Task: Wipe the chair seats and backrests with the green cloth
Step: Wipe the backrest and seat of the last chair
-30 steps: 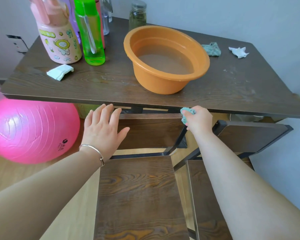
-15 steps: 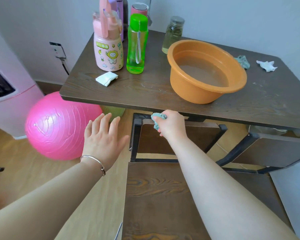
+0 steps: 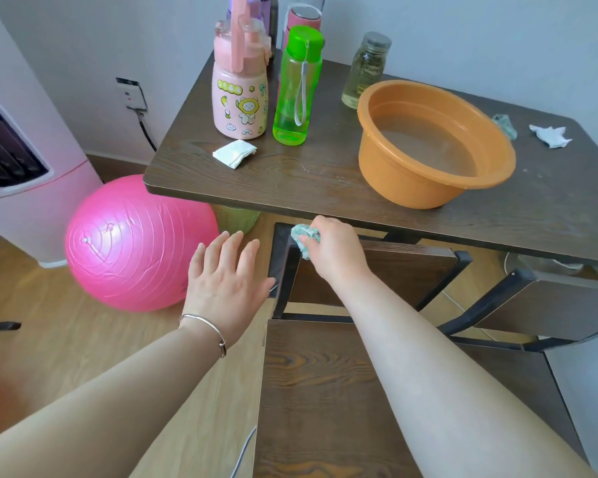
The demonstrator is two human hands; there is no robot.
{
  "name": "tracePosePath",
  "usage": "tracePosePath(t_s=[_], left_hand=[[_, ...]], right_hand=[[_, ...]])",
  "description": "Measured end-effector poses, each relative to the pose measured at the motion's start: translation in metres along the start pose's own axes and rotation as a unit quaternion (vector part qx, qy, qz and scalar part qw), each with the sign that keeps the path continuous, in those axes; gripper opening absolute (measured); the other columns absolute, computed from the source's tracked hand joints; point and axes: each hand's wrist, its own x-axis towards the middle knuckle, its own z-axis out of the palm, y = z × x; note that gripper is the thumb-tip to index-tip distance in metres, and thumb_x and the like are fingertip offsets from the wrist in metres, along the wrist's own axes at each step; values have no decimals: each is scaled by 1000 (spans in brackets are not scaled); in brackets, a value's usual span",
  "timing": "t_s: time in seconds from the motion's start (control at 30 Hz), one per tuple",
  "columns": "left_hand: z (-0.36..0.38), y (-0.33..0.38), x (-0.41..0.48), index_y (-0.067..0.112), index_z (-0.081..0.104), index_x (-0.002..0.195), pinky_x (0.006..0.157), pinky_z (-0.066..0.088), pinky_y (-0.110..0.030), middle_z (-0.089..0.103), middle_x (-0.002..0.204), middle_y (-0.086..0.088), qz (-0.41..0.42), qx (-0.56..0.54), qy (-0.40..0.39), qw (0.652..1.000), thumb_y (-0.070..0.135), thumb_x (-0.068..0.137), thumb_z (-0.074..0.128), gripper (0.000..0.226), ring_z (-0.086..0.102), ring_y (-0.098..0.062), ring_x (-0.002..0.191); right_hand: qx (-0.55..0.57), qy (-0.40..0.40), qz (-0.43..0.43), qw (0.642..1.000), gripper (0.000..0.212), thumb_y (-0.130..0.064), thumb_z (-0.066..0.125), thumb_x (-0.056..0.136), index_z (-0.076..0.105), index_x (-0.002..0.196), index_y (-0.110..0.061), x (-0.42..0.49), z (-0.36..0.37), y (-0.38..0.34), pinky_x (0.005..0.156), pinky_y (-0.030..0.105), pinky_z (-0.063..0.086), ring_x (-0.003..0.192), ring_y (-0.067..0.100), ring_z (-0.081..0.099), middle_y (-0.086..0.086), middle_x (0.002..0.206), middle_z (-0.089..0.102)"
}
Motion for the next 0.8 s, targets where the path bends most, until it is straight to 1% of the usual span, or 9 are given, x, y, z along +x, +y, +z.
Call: tracePosePath(t_s=[0.1, 0.2, 0.3, 0.4, 0.47, 0.53, 0.63, 0.7, 0.8], left_hand=[[4, 12, 3, 12, 49, 135, 111, 27, -58, 47, 141, -15, 11, 2, -2, 1000, 50, 87, 52, 61, 35, -37, 137], [10, 25, 7, 13, 49, 136, 112, 26, -57, 47, 141, -14, 24, 7, -6, 1000, 51, 88, 53, 61, 35, -36, 137], [18, 42, 11, 14, 48, 137, 113, 25, -56, 46, 142, -13, 36, 12, -13, 999, 53, 89, 50, 62, 34, -35, 138], [25, 62, 15, 14, 47, 138, 113, 26, -56, 45, 143, -13, 48, 12, -14, 999, 54, 93, 42, 60, 33, -34, 138], [29, 77, 18, 14, 47, 138, 112, 27, -56, 45, 142, -12, 60, 7, -17, 998, 56, 92, 36, 63, 34, -34, 138], [33, 93, 22, 14, 48, 137, 112, 27, -56, 46, 142, -12, 74, 8, -21, 997, 56, 90, 34, 65, 35, -34, 137], [38, 114, 29, 14, 47, 137, 112, 29, -56, 46, 142, -13, 87, 15, -23, 996, 54, 95, 40, 59, 34, -34, 138], [39, 129, 36, 15, 46, 139, 112, 28, -56, 45, 144, -13, 89, 20, -29, 995, 53, 93, 45, 59, 33, -34, 139], [40, 149, 44, 16, 45, 139, 113, 27, -56, 45, 144, -12, 92, 20, -32, 995, 54, 91, 47, 61, 33, -34, 139]], right_hand=[[-3, 11, 5, 1000, 26, -38, 59, 95, 62, 109, -15, -3, -3, 10, 74, 36, 58, 90, 17, 62, 2, 104, 64], [0, 25, 39, 999, 31, -38, 62, 93, 61, 115, -17, -7, -9, 35, 74, 30, 58, 94, 16, 62, 1, 110, 65], [-3, 32, 72, 997, 32, -39, 62, 92, 61, 117, -18, -11, -19, 68, 72, 24, 54, 95, 14, 62, 0, 112, 65], [0, 53, 115, 992, 34, -41, 60, 94, 61, 119, -19, -16, -33, 105, 72, 24, 55, 95, 15, 63, 0, 112, 66], [-4, 64, 139, 988, 34, -40, 59, 94, 61, 120, -18, -20, -43, 129, 71, 24, 55, 95, 15, 63, 1, 112, 66], [-14, 75, 161, 984, 32, -39, 59, 95, 61, 118, -17, -24, -56, 156, 70, 26, 56, 94, 15, 63, 1, 111, 66], [-40, 84, 202, 975, 30, -38, 60, 95, 62, 117, -18, -27, -77, 196, 70, 29, 57, 93, 17, 63, 3, 110, 67], [-50, 71, 231, 969, 29, -35, 62, 94, 61, 117, -16, -28, -89, 221, 73, 31, 57, 94, 18, 64, 6, 112, 67], [-32, 63, 237, 969, 29, -33, 60, 96, 62, 118, -14, -28, -102, 240, 69, 26, 50, 95, 19, 64, 7, 111, 66]])
